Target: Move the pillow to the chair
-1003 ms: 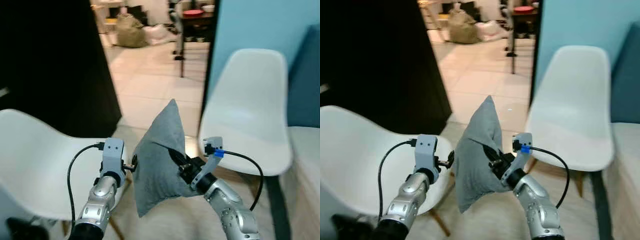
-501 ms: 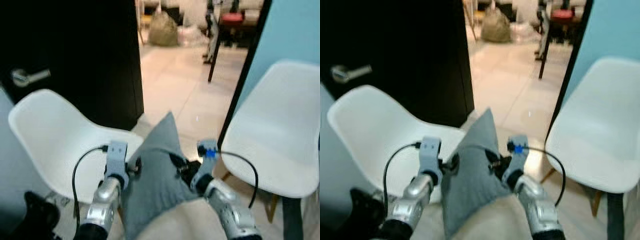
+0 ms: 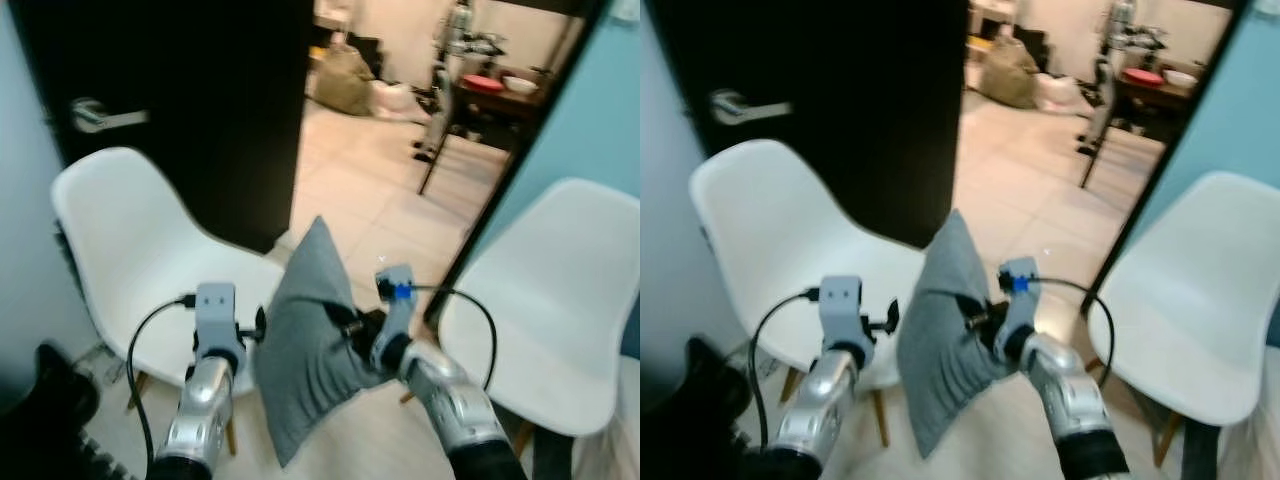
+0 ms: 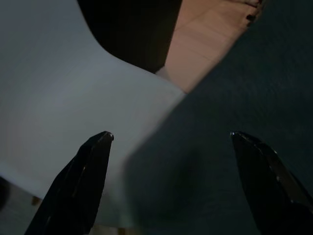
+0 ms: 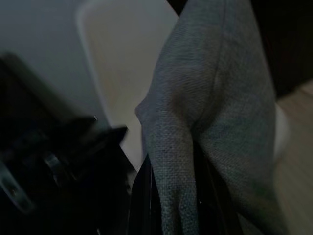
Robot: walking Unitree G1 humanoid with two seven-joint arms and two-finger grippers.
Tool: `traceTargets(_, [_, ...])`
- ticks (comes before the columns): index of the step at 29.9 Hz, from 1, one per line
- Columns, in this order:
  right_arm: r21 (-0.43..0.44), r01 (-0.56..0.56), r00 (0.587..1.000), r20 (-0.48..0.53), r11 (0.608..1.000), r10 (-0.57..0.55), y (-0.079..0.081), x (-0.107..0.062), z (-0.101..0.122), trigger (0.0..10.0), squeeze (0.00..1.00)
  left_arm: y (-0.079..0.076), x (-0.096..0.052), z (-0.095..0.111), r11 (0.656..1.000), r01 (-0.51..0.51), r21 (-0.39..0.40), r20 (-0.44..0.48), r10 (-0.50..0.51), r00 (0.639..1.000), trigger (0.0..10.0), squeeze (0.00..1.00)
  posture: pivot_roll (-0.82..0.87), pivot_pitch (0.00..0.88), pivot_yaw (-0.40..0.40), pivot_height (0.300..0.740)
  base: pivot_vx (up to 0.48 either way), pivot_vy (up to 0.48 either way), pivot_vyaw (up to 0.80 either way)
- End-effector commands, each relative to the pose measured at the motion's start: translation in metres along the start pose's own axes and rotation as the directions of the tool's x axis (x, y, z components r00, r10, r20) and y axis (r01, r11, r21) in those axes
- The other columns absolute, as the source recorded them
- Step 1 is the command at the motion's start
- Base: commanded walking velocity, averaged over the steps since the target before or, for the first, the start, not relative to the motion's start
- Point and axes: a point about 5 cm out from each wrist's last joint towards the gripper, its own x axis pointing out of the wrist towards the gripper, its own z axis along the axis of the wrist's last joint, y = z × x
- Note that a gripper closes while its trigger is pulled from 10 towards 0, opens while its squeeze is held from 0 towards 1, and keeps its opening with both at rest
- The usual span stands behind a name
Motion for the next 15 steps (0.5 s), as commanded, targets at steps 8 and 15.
traceTargets(8, [0.01,0.035,0.99,0.134,0.999,-0.036,0.001,0.003,0.013,10.0,0.0,0.004,0.005,0.008,0.998,0.039,0.052,0.002,-0.039,0.999,10.0,0.0,-0.01,0.0,-0.057,0.74,0.0,0.0,0.77])
traceTargets(15, [0.018,0.121,0.985,0.122,0.992,-0.123,-0.007,0.005,0.01,10.0,0.0,-0.005,0.009,0.012,0.991,0.1,0.085,-0.001,-0.1,0.995,10.0,0.0,-0.02,0.0,-0.033,0.74,0.0,0.0,0.39])
